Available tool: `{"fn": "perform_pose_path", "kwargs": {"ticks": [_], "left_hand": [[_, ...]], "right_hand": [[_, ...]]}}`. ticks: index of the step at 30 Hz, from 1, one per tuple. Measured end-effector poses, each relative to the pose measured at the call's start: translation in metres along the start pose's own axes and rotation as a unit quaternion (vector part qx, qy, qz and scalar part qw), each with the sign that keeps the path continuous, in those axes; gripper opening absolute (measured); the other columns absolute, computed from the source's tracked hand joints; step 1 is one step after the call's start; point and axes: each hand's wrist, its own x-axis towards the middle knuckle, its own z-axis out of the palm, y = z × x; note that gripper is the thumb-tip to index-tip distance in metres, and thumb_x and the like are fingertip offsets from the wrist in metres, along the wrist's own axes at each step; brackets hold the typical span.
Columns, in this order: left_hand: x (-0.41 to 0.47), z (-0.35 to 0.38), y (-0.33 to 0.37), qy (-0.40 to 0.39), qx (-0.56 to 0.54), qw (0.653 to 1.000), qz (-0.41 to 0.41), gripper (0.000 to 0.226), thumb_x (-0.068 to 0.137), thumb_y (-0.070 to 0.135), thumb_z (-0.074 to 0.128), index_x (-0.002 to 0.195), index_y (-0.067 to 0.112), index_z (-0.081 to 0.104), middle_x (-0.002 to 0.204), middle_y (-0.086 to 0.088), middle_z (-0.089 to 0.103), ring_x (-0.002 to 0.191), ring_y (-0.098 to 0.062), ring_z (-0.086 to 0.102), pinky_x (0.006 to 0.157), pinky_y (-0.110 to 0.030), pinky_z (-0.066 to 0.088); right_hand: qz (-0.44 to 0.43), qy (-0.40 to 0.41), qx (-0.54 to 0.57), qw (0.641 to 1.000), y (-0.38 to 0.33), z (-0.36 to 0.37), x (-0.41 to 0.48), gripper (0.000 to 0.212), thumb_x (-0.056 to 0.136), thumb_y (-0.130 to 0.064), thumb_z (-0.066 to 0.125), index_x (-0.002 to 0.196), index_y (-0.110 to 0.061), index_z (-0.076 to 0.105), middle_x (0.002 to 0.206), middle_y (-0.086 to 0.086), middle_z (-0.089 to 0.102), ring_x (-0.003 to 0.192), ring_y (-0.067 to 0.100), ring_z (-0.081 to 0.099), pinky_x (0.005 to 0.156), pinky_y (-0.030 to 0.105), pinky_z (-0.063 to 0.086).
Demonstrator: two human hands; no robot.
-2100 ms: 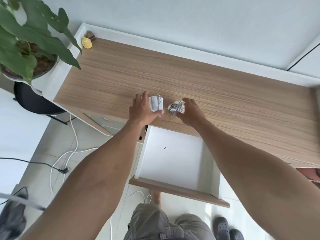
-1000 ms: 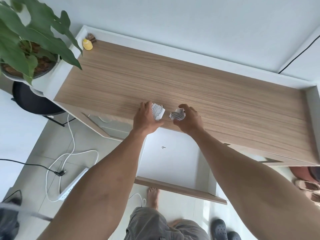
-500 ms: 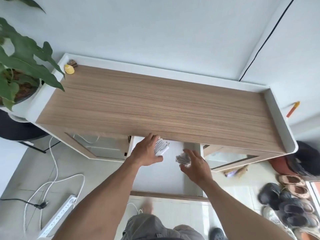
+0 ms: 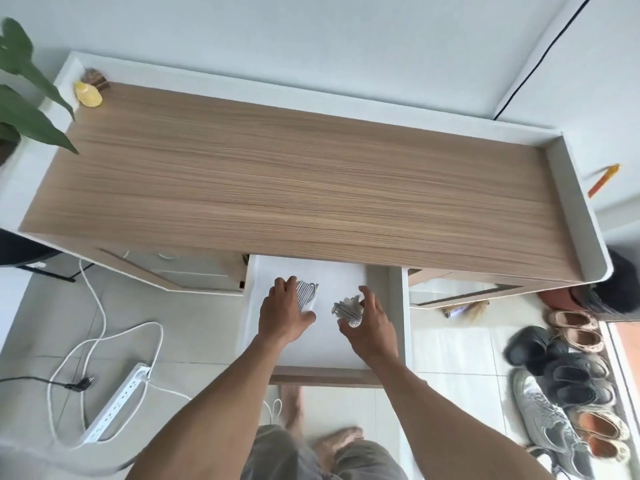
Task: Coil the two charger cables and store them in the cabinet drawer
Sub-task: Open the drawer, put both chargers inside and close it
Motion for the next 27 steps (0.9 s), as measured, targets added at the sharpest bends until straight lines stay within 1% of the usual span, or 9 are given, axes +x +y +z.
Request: {"fn": "perform_pose_path", "kwargs": {"ticks": [6,10,12,16,18,21,23,25,27], "left_hand": [[0.024,0.034,-0.009,-0.032,-0.037,0.997,-0.058,0.073,0.073,0.037,0.068,0.135,0.014,0.036,0.125,-0.010,0.043,0.115,-0.029,0.047,0.079,-0.038,0.049],[0.036,0.049,-0.007,-0.017,-0.045,0.997,-0.068,0.076,0.073,0.038,0.069,0.137,0.014,0.035,0.126,-0.010,0.043,0.117,-0.029,0.046,0.081,-0.038,0.049],[0.040,0.054,-0.006,-0.009,-0.049,0.997,-0.066,0.076,0.073,0.036,0.071,0.137,0.015,0.035,0.126,-0.009,0.043,0.117,-0.029,0.045,0.080,-0.039,0.049],[0.043,0.059,-0.007,-0.007,-0.034,0.998,-0.048,0.078,0.073,0.033,0.073,0.138,0.015,0.033,0.127,-0.010,0.041,0.116,-0.029,0.045,0.078,-0.039,0.050],[0.043,0.060,-0.008,-0.012,-0.021,0.999,-0.046,0.081,0.073,0.034,0.075,0.140,0.015,0.031,0.128,-0.010,0.041,0.117,-0.029,0.046,0.080,-0.039,0.051],[0.039,0.055,-0.008,-0.026,-0.013,0.999,-0.045,0.092,0.072,0.040,0.078,0.143,0.015,0.026,0.133,-0.012,0.039,0.120,-0.030,0.045,0.086,-0.040,0.051],[0.034,0.048,-0.006,-0.029,-0.023,0.998,-0.053,0.096,0.071,0.043,0.079,0.144,0.016,0.024,0.134,-0.013,0.039,0.121,-0.031,0.045,0.088,-0.042,0.051],[0.027,0.040,-0.006,-0.026,-0.033,0.997,-0.070,0.093,0.071,0.042,0.079,0.142,0.017,0.024,0.133,-0.013,0.038,0.121,-0.031,0.045,0.088,-0.043,0.052],[0.017,0.031,-0.005,-0.021,-0.030,0.996,-0.084,0.088,0.075,0.042,0.076,0.141,0.017,0.024,0.134,-0.014,0.037,0.123,-0.033,0.045,0.090,-0.044,0.049]], "right_hand": [[0.043,-0.039,0.004,0.998,0.013,0.028,0.030,0.066,0.076,-0.034,0.071,0.133,-0.025,0.037,0.126,-0.002,0.059,0.105,0.026,0.061,0.075,0.034,0.049],[0.057,-0.053,0.019,0.997,0.018,0.045,0.046,0.073,0.077,-0.030,0.071,0.136,-0.023,0.029,0.127,-0.001,0.059,0.108,0.027,0.060,0.077,0.036,0.050],[0.061,-0.057,0.024,0.996,0.021,0.051,0.050,0.076,0.078,-0.027,0.070,0.139,-0.024,0.024,0.131,-0.001,0.055,0.111,0.027,0.059,0.079,0.037,0.051],[0.047,-0.071,0.033,0.996,0.022,0.059,0.055,0.075,0.080,-0.023,0.068,0.140,-0.027,0.023,0.137,-0.001,0.043,0.117,0.027,0.055,0.077,0.037,0.049],[0.051,-0.081,0.041,0.995,0.023,0.060,0.056,0.079,0.079,-0.024,0.070,0.142,-0.027,0.020,0.139,0.000,0.039,0.119,0.027,0.052,0.078,0.038,0.049],[0.059,-0.092,0.056,0.992,0.023,0.056,0.052,0.088,0.077,-0.026,0.074,0.144,-0.025,0.017,0.142,0.004,0.033,0.122,0.029,0.048,0.082,0.039,0.049],[0.065,-0.097,0.061,0.991,0.024,0.049,0.048,0.090,0.076,-0.027,0.075,0.145,-0.024,0.017,0.142,0.005,0.030,0.127,0.028,0.042,0.088,0.041,0.047],[0.074,-0.086,0.072,0.991,0.026,0.042,0.042,0.090,0.077,-0.026,0.075,0.146,-0.022,0.017,0.143,0.006,0.029,0.131,0.028,0.036,0.098,0.042,0.044],[0.083,-0.072,0.093,0.990,0.027,0.033,0.033,0.086,0.079,-0.023,0.073,0.145,-0.019,0.017,0.143,0.009,0.029,0.133,0.029,0.035,0.104,0.042,0.039]]}}
